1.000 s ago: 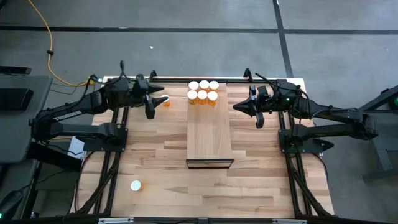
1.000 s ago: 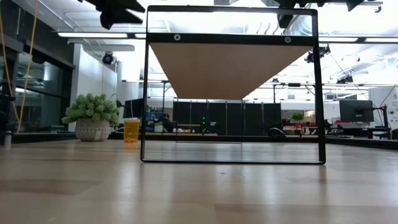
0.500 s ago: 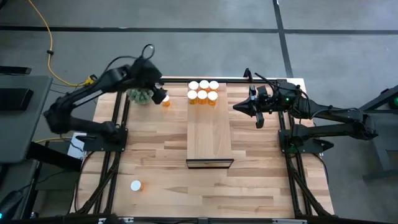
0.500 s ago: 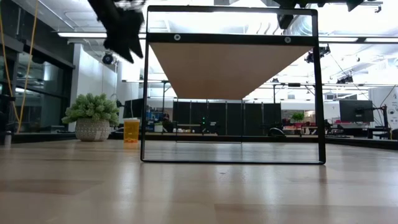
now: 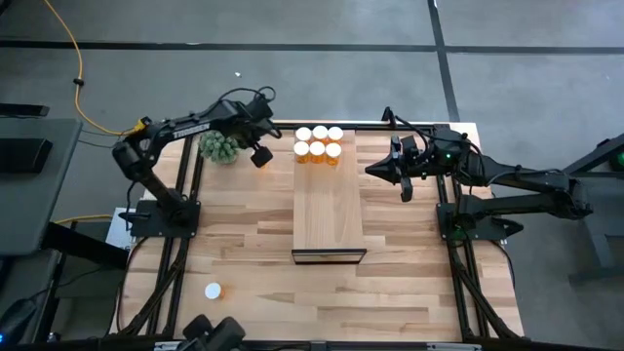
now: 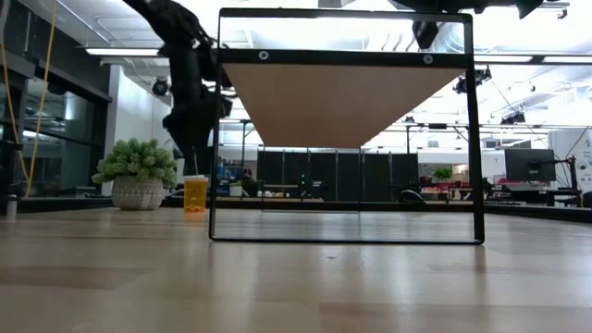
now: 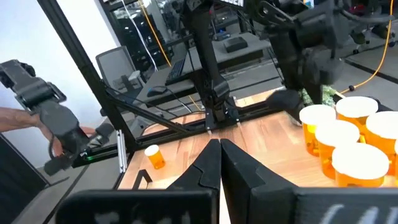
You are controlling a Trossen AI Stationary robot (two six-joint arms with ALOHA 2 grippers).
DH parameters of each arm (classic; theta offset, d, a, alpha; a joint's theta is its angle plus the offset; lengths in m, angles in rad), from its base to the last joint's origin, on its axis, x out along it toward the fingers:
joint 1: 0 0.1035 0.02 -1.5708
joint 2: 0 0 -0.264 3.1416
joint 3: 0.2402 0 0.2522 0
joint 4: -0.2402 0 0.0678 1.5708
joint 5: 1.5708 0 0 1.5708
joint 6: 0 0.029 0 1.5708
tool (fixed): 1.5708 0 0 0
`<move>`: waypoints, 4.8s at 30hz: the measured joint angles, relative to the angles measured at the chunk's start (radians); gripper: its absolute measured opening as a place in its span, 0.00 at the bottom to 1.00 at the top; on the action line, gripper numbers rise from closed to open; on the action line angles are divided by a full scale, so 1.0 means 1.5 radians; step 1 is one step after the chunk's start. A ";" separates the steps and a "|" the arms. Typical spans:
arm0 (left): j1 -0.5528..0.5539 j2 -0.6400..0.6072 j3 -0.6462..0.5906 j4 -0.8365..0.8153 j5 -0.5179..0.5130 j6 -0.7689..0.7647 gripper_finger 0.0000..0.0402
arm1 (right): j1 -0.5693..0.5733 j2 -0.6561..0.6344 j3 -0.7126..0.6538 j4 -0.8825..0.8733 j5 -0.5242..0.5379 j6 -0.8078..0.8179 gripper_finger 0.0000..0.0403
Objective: Pick and place medicine bottles onto shelf by color
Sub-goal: Put the orange pill bottle on the shelf
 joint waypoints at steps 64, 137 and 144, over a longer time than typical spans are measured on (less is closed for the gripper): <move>0.003 0.122 0.000 0.058 -0.003 0.007 0.49 | 0.000 0.000 0.001 -0.009 0.003 0.010 0.00; -0.335 0.279 0.656 -0.376 -0.019 0.054 0.51 | 0.000 0.000 0.001 -0.043 0.003 -0.037 0.00; -0.332 0.288 0.656 -0.388 -0.020 0.065 0.51 | 0.000 0.000 0.001 -0.043 0.003 -0.031 0.00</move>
